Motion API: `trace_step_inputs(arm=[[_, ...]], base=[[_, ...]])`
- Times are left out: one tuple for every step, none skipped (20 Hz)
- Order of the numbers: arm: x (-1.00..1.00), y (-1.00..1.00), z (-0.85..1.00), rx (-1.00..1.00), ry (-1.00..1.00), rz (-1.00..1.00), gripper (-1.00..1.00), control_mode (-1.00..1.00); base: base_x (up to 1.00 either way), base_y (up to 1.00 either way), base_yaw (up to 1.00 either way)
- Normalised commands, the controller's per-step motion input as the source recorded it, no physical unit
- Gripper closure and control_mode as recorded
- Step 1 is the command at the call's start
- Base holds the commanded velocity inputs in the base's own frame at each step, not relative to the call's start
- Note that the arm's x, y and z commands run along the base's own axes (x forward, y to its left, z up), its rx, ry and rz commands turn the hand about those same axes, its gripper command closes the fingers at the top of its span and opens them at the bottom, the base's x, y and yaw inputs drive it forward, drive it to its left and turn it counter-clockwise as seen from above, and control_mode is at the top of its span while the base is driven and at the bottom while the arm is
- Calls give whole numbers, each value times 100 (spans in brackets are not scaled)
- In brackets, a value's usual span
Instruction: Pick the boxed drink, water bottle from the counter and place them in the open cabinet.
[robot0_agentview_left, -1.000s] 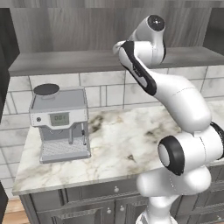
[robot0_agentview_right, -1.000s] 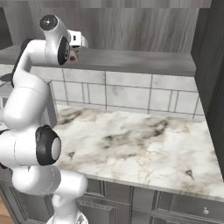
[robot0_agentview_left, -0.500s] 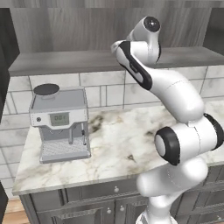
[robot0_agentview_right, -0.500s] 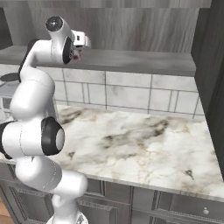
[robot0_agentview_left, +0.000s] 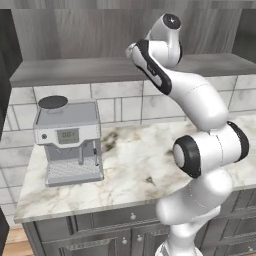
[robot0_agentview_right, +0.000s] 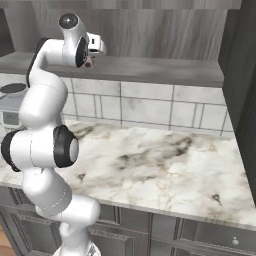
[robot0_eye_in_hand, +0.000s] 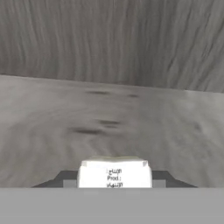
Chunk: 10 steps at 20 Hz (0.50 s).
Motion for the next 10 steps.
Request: trace_step_inputs(arm=[[27, 0, 0, 5, 25, 0, 100, -100], [26, 0, 0, 5, 27, 0, 100, -100], [27, 0, 0, 5, 26, 0, 100, -100], [28, 0, 0, 3, 26, 0, 100, -100], [27, 0, 0, 2, 22, 0, 100, -100], [21, 0, 0, 1, 13, 2, 100, -100], [17, 0, -2, 0, 4, 2, 100, -100], [13, 0, -7, 0, 0, 2, 100, -100], [11, 0, -12, 0, 0, 3, 100, -100], [8, 0, -14, 0, 0, 4, 100, -100]], base=[[0, 0, 0], [0, 0, 0], [0, 0, 0], [0, 0, 0], [0, 0, 0], [0, 0, 0], [0, 0, 0], [0, 0, 0], [0, 0, 0], [0, 0, 0]])
